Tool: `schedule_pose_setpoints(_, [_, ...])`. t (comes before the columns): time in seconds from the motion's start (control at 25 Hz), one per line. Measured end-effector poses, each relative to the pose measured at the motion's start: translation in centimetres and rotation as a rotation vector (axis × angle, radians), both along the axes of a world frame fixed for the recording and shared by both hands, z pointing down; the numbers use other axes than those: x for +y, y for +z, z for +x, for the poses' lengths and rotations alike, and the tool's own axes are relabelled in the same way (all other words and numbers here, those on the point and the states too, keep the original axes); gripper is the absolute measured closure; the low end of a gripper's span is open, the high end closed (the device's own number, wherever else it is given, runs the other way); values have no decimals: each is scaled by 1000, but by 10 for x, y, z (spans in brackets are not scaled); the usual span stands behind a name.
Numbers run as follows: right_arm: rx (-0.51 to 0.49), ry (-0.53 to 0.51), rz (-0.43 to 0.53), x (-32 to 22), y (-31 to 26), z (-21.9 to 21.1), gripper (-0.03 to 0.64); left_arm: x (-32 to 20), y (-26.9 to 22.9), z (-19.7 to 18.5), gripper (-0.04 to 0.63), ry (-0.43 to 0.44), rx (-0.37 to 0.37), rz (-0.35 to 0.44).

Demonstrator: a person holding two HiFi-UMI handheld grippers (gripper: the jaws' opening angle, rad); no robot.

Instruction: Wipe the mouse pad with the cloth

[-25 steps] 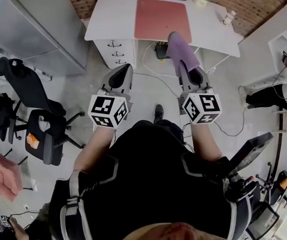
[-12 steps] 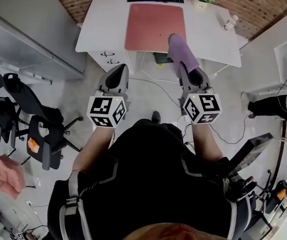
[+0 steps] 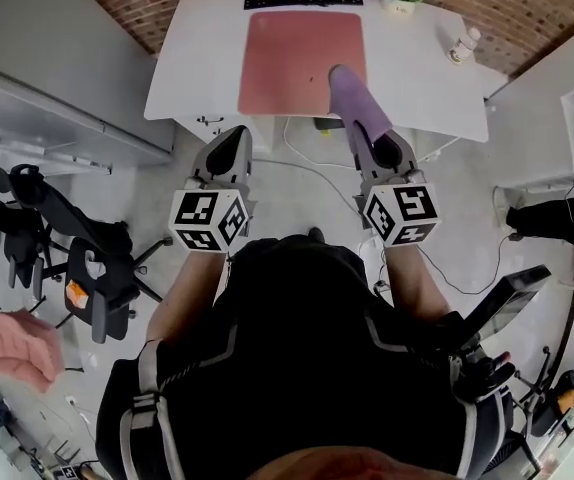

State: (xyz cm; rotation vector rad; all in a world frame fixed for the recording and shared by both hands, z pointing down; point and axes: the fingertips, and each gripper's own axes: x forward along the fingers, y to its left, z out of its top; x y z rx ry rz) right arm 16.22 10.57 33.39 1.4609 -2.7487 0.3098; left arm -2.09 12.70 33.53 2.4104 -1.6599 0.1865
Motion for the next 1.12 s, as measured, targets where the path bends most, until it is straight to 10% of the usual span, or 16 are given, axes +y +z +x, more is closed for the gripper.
schedule_pose_setpoints(1.12, [95,-251,-196,-127,81,-201,558,-138,58,-139,592,-20,13,-70])
